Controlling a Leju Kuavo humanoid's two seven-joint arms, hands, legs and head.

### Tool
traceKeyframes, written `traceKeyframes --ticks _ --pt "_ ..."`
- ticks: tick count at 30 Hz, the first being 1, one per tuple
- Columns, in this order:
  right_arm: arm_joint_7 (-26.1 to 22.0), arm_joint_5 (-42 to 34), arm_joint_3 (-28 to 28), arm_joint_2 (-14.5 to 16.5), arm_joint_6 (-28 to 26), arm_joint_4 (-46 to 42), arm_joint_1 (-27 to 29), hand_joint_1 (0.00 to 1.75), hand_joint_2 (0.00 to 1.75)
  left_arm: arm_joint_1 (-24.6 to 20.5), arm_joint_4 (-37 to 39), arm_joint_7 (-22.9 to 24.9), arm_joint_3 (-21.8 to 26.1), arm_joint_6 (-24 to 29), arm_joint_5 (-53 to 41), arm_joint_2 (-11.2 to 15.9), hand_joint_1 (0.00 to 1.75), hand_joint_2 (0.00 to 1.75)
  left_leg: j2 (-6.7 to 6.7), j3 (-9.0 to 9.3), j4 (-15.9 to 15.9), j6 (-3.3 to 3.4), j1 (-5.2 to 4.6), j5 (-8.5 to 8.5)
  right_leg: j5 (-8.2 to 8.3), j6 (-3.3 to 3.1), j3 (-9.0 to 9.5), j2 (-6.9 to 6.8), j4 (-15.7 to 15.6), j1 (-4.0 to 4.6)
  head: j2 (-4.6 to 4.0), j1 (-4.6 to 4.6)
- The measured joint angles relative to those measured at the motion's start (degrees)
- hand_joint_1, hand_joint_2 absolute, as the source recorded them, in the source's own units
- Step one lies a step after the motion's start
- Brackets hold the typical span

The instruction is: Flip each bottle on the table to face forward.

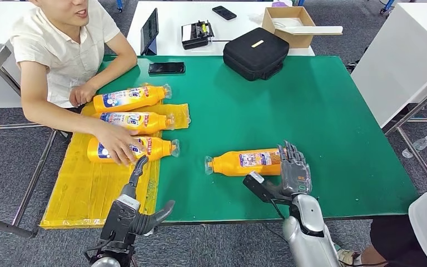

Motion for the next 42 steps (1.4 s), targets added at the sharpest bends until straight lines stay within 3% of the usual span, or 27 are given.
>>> traceKeyframes --ticks 14,25,29,42 --pt "-0.4 0.2 1.1 -0.9 -0.1 8.6 -6.7 0.00 1.75 -1.7 1.5 0.4 -1.1 -0.2 -0.1 0.1 0.00 1.75 0.00 0.00 0.0 0.01 0.00 0.02 0.01 0.00 -0.01 0.00 0.0 0.00 0.00 -0.02" --pt "-2.0 -2.8 1.2 -2.3 1.2 15.5 -8.5 0.01 1.75 -2.4 4.1 0.6 -2.7 0.1 0.4 0.7 0.00 1.75 0.00 0.07 0.0 0.01 0.00 0.00 0.00 0.00 0.03 0.00 0.0 0.00 0.00 -0.01" --pt "-2.7 -3.8 1.4 -3.2 1.4 18.4 -10.0 1.75 1.75 -2.8 5.2 0.7 -3.3 0.0 1.2 0.9 0.00 1.75 0.00 0.30 0.0 0.01 0.00 -0.02 -0.02 -0.01 0.02 0.00 0.0 0.00 0.00 -0.01" --pt "-5.8 -8.5 1.6 -6.2 2.2 24.5 -12.5 1.75 1.75 -3.3 6.7 0.3 -4.6 0.0 2.2 1.3 0.00 1.75 -0.02 0.80 0.0 -0.02 0.02 -0.10 -0.06 -0.01 0.16 0.01 -0.1 0.04 0.00 -0.01"
